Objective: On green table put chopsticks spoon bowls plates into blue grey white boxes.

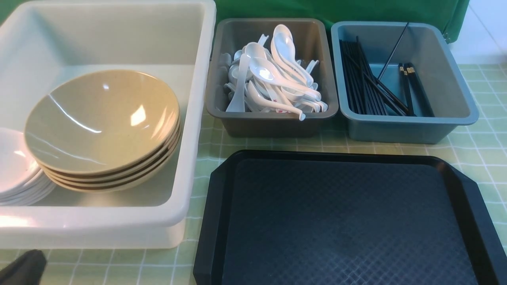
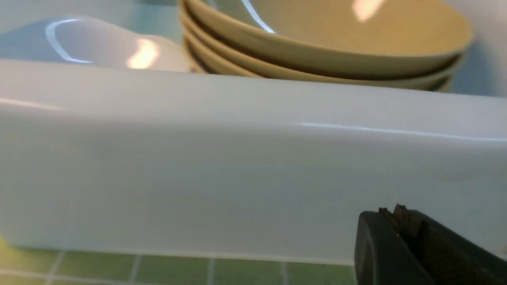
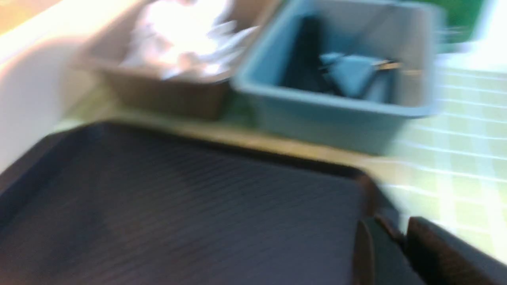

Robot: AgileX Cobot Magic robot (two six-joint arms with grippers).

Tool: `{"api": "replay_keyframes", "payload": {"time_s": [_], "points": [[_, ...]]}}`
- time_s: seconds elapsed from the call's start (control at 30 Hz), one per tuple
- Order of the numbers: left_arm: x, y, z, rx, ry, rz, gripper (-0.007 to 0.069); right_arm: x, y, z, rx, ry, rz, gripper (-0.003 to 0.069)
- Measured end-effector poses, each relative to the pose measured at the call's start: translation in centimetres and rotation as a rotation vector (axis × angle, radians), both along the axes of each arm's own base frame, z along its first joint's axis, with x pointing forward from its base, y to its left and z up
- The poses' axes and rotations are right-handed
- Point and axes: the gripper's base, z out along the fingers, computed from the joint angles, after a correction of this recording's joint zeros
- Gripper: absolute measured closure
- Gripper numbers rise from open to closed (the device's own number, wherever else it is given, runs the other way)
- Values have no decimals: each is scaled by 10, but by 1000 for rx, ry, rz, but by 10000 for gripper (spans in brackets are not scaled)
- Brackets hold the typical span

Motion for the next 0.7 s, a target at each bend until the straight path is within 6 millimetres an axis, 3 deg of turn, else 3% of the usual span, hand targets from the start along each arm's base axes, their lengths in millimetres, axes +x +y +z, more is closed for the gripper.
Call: {"api": "replay_keyframes", "payload": {"time_s": [0.13,0.7], "points": [[0,1,0,0,0,23,626,-7,-4,2,5,-45,-74,543],[0,1,0,1,0,24,626,-10,-4,3,6,-64,-83,527]]}}
